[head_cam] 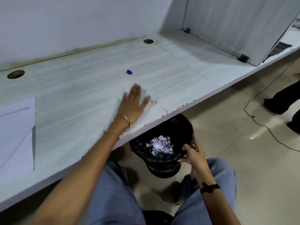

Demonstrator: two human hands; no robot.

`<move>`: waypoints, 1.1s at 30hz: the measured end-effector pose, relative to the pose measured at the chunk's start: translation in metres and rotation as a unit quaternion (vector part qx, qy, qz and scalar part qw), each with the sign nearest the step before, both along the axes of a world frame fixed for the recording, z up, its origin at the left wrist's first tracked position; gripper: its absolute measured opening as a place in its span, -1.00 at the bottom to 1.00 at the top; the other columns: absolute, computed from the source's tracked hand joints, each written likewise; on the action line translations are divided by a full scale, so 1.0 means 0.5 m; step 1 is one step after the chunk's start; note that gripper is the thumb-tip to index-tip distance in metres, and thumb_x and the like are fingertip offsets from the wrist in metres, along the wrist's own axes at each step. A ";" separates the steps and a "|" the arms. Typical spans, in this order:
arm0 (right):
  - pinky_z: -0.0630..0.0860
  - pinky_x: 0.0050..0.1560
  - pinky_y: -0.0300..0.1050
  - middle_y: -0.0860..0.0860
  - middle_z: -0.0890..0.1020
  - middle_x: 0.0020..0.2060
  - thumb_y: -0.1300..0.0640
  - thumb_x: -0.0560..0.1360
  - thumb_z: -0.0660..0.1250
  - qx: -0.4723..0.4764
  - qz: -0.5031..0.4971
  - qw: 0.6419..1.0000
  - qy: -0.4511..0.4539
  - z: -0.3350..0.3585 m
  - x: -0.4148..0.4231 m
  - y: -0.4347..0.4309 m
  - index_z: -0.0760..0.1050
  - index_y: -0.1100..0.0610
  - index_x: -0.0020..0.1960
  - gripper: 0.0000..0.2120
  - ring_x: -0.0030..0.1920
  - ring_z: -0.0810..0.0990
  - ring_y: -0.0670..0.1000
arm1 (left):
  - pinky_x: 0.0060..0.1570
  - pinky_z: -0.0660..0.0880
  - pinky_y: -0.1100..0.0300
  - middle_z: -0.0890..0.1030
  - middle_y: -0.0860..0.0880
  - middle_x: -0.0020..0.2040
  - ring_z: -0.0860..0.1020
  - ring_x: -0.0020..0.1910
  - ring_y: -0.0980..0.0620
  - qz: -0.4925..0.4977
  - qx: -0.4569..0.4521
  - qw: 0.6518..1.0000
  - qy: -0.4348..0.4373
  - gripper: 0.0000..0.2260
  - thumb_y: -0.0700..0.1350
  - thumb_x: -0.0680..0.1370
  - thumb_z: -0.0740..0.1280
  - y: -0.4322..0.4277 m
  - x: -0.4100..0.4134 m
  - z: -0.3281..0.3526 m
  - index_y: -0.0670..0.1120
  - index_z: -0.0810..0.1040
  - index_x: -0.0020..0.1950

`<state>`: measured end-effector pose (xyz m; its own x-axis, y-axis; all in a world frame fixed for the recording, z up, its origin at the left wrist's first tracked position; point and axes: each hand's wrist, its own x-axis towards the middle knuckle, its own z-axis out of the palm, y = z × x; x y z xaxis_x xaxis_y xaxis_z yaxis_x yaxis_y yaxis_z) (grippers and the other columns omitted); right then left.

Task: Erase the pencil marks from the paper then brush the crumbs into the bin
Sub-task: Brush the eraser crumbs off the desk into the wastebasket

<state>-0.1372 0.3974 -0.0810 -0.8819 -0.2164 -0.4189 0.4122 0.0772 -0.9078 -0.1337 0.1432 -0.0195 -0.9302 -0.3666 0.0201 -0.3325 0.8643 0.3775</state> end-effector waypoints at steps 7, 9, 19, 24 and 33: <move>0.61 -0.44 -0.11 0.05 0.50 -0.21 0.38 0.53 0.18 0.002 -0.004 1.000 0.018 -0.001 -0.012 0.009 0.41 0.03 0.32 -0.57 -0.36 0.51 -0.01 | 0.51 0.00 0.07 0.05 -0.24 0.57 0.05 0.56 -0.11 -0.077 -0.074 0.993 -0.040 -0.42 0.10 0.67 -0.08 0.041 -0.095 -0.023 -0.26 0.02 0.56; 0.60 -0.46 -0.12 0.04 0.50 -0.21 0.38 0.54 0.17 -0.001 -0.008 1.000 0.022 0.001 -0.015 0.010 0.41 0.02 0.28 -0.59 -0.36 0.49 -0.02 | 0.53 -0.10 0.15 -0.05 -0.16 0.59 -0.04 0.58 -0.03 -0.190 -0.075 0.978 -0.045 -0.39 0.15 0.65 -0.18 0.113 -0.057 -0.019 -0.20 -0.08 0.58; 0.61 -0.46 -0.08 0.03 0.48 -0.24 0.40 0.52 0.17 0.024 -0.024 0.999 0.025 0.011 -0.039 0.025 0.43 0.06 0.25 -0.60 -0.51 0.47 -0.06 | 0.50 -0.01 -0.13 0.02 -0.29 0.56 0.00 0.56 -0.22 -0.099 -0.070 0.992 -0.041 -0.40 0.00 0.58 -0.20 -0.074 -0.110 0.010 -0.28 0.15 0.53; 0.60 -0.47 -0.09 0.05 0.48 -0.24 0.40 0.52 0.16 0.029 -0.026 0.999 0.034 0.016 -0.047 0.025 0.42 0.09 0.30 -0.58 -0.42 0.48 0.01 | 0.44 0.16 0.00 0.18 -0.28 0.53 0.25 0.47 -0.21 -0.217 -0.052 0.975 0.003 -0.58 -0.10 0.68 0.06 0.041 -0.136 -0.015 -0.28 0.21 0.49; 0.57 -0.48 -0.14 0.08 0.47 -0.24 0.39 0.53 0.16 0.032 -0.017 0.999 0.033 0.013 -0.059 0.024 0.43 0.10 0.29 -0.61 -0.55 0.45 -0.11 | 0.51 -0.06 0.07 0.06 -0.09 0.59 0.06 0.57 -0.01 -0.183 -0.012 0.982 0.047 -0.53 -0.03 0.70 -0.03 0.011 -0.085 0.029 -0.16 0.03 0.58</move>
